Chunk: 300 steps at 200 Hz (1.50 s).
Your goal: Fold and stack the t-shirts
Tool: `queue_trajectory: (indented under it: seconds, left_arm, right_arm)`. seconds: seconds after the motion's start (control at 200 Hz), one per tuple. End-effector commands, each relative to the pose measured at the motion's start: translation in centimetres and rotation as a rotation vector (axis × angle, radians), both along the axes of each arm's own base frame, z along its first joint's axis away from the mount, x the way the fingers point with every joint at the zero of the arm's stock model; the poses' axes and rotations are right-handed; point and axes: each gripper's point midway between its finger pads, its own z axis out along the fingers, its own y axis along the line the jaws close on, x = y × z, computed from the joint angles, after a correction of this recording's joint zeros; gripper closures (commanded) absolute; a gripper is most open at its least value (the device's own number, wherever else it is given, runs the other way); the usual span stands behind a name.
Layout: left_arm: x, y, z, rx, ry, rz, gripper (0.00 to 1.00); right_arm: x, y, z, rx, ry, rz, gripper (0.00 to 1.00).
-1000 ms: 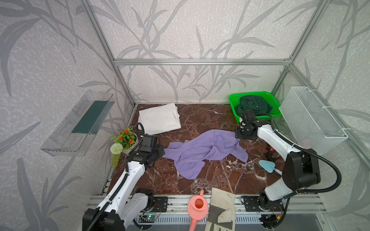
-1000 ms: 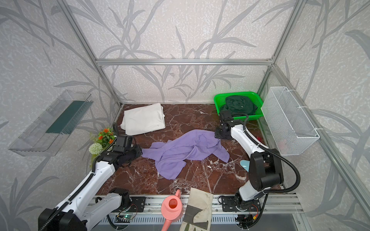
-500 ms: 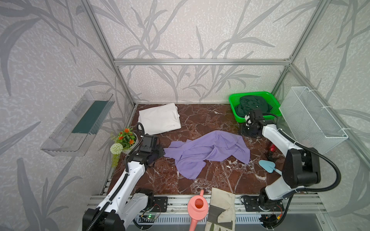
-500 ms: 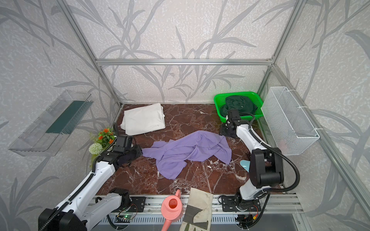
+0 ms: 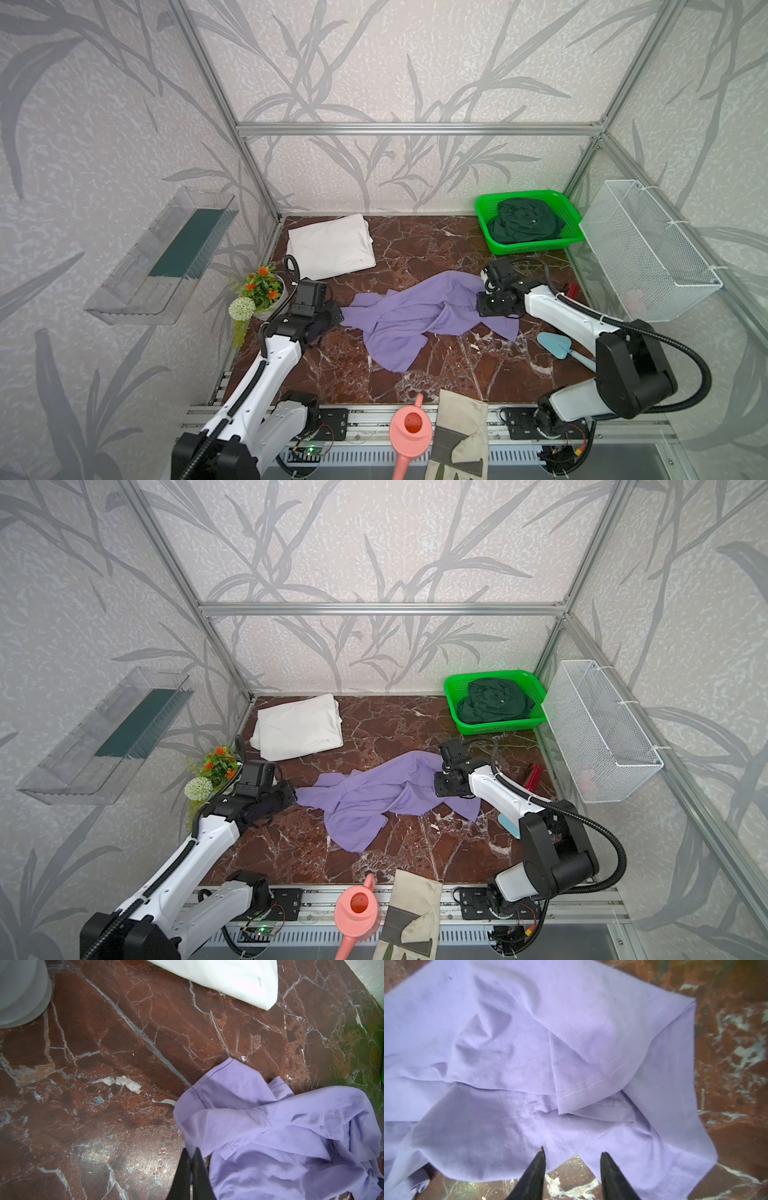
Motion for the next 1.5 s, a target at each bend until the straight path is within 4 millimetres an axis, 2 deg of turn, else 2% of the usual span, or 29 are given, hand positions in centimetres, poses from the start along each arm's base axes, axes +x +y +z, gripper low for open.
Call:
queue_trajectory:
  seconds: [0.0, 0.28, 0.41, 0.485, 0.505, 0.61, 0.75, 0.805, 0.82, 0.955, 0.98, 1.08, 1.249, 1.349, 1.414, 1.494]
  left_arm:
    - [-0.3, 0.2, -0.3, 0.013, 0.005, -0.006, 1.00]
    - [-0.4, 0.1, -0.4, 0.011, 0.009, -0.011, 1.00]
    - [-0.4, 0.1, -0.3, 0.011, 0.008, -0.008, 1.00]
    - [-0.4, 0.1, -0.2, 0.011, 0.008, -0.010, 1.00]
    - [-0.4, 0.1, -0.2, 0.010, 0.007, -0.011, 1.00]
    - [-0.4, 0.0, -0.2, 0.009, 0.008, -0.014, 1.00]
    - [-0.4, 0.0, -0.2, 0.010, 0.008, -0.015, 1.00]
    - [-0.4, 0.1, -0.1, 0.010, 0.006, -0.012, 1.00]
    - [-0.4, 0.1, -0.1, 0.009, 0.006, -0.012, 1.00]
    - [-0.5, 0.1, 0.1, 0.011, 0.001, -0.013, 1.00]
    - [-0.5, 0.2, 0.1, 0.012, 0.000, -0.011, 1.00]
    - [-0.5, 0.3, 0.0, 0.017, -0.001, -0.004, 1.00]
    - [-0.2, 0.5, -0.1, 0.023, -0.008, 0.006, 1.00]
    - [0.0, 0.4, -0.1, 0.021, -0.007, 0.003, 1.00]
    - [0.1, 0.3, -0.1, 0.020, -0.007, 0.002, 1.00]
    - [0.2, 0.2, -0.1, 0.017, -0.006, -0.002, 1.00]
  right_arm:
    - [1.0, 1.0, -0.6, -0.004, -0.023, -0.003, 0.55]
    - [2.2, 1.3, -2.6, -0.079, 0.020, -0.004, 0.58]
    - [2.9, 1.5, -2.7, -0.103, 0.010, -0.004, 0.60]
    - [3.4, 1.7, -2.2, -0.100, -0.007, -0.004, 0.65]
    - [3.3, 1.6, -3.0, -0.112, 0.016, -0.002, 0.65]
    - [3.7, 1.6, -3.1, -0.127, 0.016, -0.004, 0.68]
    - [4.1, 1.6, -3.2, -0.140, 0.021, -0.004, 0.85]
    - [4.2, 1.6, -3.1, -0.142, 0.026, -0.003, 0.96]
    - [4.2, 1.7, -3.0, -0.141, 0.025, -0.003, 1.00]
    - [4.0, 2.5, -0.5, -0.125, -0.008, 0.017, 1.00]
    - [3.8, 2.7, 1.0, -0.105, -0.032, 0.015, 1.00]
    - [2.6, 3.6, 4.4, -0.010, -0.058, 0.018, 1.00]
    - [1.2, 3.1, 8.4, 0.125, -0.094, -0.039, 1.00]
    - [1.6, 1.0, 8.5, 0.254, -0.073, -0.134, 1.00]
    - [2.3, -1.4, 7.5, 0.304, -0.043, -0.214, 1.00]
    - [2.9, -3.1, 5.8, 0.330, 0.005, -0.237, 1.00]
